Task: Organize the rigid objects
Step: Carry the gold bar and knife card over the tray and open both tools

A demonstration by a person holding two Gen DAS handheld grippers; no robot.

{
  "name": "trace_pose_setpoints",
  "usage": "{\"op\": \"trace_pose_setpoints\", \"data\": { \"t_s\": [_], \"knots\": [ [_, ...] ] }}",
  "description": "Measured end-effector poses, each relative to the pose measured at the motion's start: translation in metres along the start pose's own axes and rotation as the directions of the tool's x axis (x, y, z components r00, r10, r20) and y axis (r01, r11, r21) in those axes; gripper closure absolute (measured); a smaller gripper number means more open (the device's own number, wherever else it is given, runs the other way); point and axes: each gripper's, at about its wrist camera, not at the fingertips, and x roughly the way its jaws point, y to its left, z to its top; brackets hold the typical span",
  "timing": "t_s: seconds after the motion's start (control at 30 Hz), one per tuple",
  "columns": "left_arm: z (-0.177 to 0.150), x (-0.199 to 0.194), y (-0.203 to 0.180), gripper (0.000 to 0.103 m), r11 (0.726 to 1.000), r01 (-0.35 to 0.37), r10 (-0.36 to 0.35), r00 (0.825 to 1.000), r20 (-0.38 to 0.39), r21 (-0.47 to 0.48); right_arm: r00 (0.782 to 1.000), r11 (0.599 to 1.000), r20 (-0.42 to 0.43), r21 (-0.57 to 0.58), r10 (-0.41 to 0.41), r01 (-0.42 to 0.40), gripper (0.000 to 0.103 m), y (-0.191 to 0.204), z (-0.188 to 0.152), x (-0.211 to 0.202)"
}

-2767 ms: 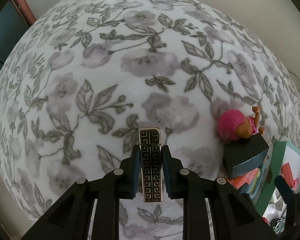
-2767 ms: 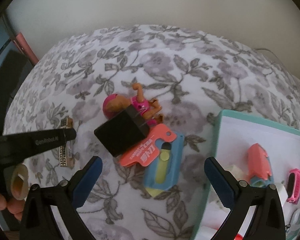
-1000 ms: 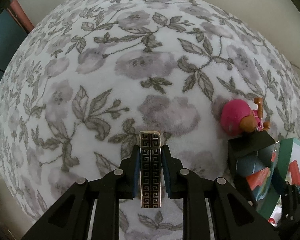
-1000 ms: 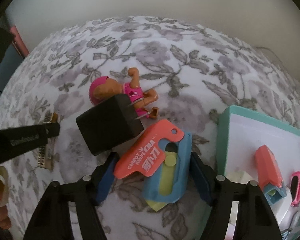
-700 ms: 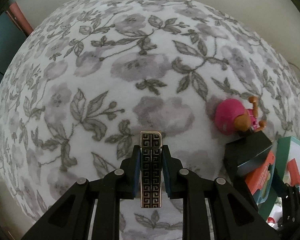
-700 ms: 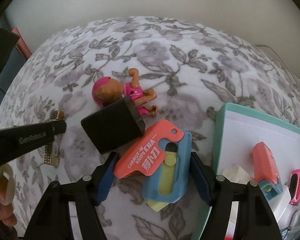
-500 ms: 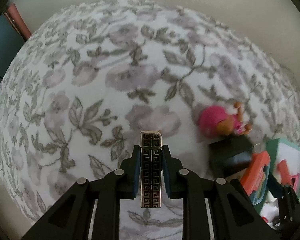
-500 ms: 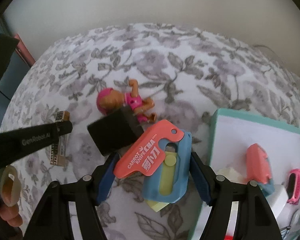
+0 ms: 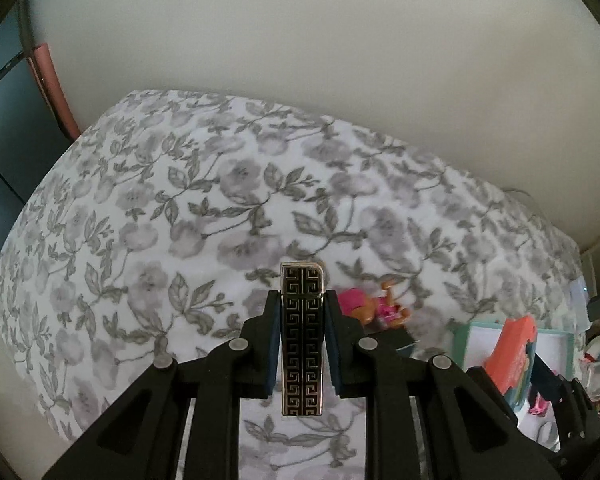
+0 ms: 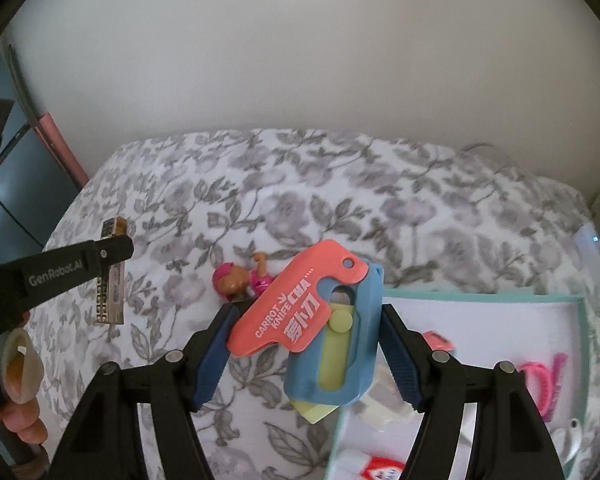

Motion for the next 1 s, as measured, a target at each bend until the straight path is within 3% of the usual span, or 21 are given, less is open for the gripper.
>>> {"op": "trace_pose_setpoints", "data": {
  "t_s": [0.3,1.0],
  "knots": [
    [-0.008,-0.012,-0.049,0.082,0.996,0.069,-0.069,0.998,0.003,0.053,0.999,0.998,0.023,0.054,-0.029,0.027,0.03,-0.039,0.0,-0.019],
    [-0.034,-0.03,-0.157,0.082,0.971,0.089,-0.095,0.995,0.016,0.224,0.989,0.966,0.045,0.225,-0.142,0.129,0.03,-0.153,-0.012,-0.054]
  ]
}}
